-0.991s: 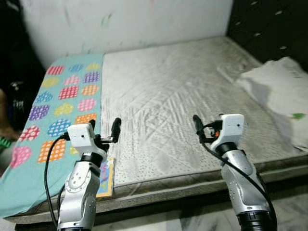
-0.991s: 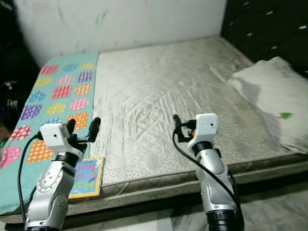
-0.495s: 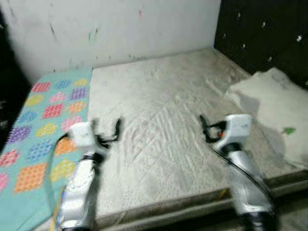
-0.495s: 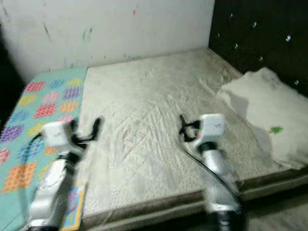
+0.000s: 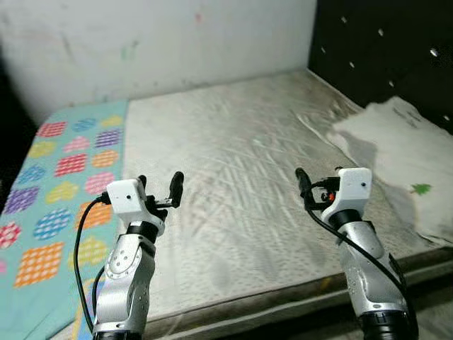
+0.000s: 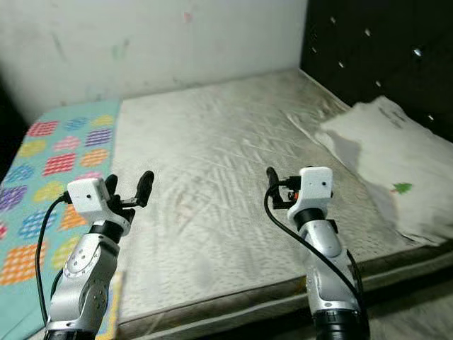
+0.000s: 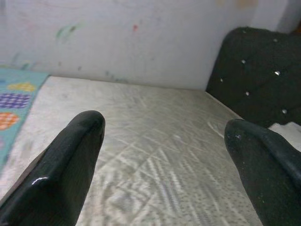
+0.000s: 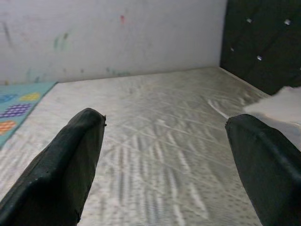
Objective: Clean up the room
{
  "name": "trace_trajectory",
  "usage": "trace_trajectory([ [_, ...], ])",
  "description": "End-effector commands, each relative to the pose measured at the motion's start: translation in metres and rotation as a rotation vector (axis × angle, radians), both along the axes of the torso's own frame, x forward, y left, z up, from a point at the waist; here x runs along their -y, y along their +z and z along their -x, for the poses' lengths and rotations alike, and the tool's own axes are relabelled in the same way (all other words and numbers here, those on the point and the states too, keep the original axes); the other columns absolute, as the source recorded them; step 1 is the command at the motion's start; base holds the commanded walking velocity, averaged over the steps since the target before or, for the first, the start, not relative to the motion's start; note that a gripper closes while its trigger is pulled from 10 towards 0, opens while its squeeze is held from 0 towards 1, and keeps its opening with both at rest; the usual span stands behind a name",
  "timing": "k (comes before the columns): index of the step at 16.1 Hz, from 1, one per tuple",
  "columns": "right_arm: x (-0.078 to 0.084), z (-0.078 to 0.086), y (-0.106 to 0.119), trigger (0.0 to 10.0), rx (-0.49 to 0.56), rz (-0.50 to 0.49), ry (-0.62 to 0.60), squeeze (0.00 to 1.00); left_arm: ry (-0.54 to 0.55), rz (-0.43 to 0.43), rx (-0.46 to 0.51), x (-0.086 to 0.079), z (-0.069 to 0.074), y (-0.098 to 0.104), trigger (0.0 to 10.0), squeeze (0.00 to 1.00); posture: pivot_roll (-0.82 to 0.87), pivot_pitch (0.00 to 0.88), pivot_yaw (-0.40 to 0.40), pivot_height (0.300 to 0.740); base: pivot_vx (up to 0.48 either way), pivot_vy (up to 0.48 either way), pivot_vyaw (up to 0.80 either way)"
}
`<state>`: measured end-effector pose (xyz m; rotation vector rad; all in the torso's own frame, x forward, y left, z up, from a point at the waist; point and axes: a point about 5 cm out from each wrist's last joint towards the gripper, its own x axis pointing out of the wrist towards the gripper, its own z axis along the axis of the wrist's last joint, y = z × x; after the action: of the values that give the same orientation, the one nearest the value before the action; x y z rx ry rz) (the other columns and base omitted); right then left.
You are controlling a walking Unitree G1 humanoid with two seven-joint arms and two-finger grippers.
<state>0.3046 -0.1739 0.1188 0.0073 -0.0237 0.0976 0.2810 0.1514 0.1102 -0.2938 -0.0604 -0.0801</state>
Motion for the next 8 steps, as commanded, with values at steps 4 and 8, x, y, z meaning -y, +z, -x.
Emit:
trace_trajectory([
  [4, -0.0154, -0.0019, 0.0013, 10.0, 0.002, 0.002, 0.07, 0.0, 0.02, -0.004, -0.003, -0.0083, -0.0004, 0.0004, 10.0, 0.0, -0.21, 0.0, 0.096, 0.74, 0.0, 0.48, 0.0],
  [8, -0.0175, -0.0012, -0.0039, 10.0, -0.026, 0.031, 0.088, 0.0, 0.03, -0.016, -0.008, -0.0093, -0.0006, -0.0005, 10.0, 0.0, -0.21, 0.0, 0.092, 0.74, 0.0, 0.48, 0.0],
])
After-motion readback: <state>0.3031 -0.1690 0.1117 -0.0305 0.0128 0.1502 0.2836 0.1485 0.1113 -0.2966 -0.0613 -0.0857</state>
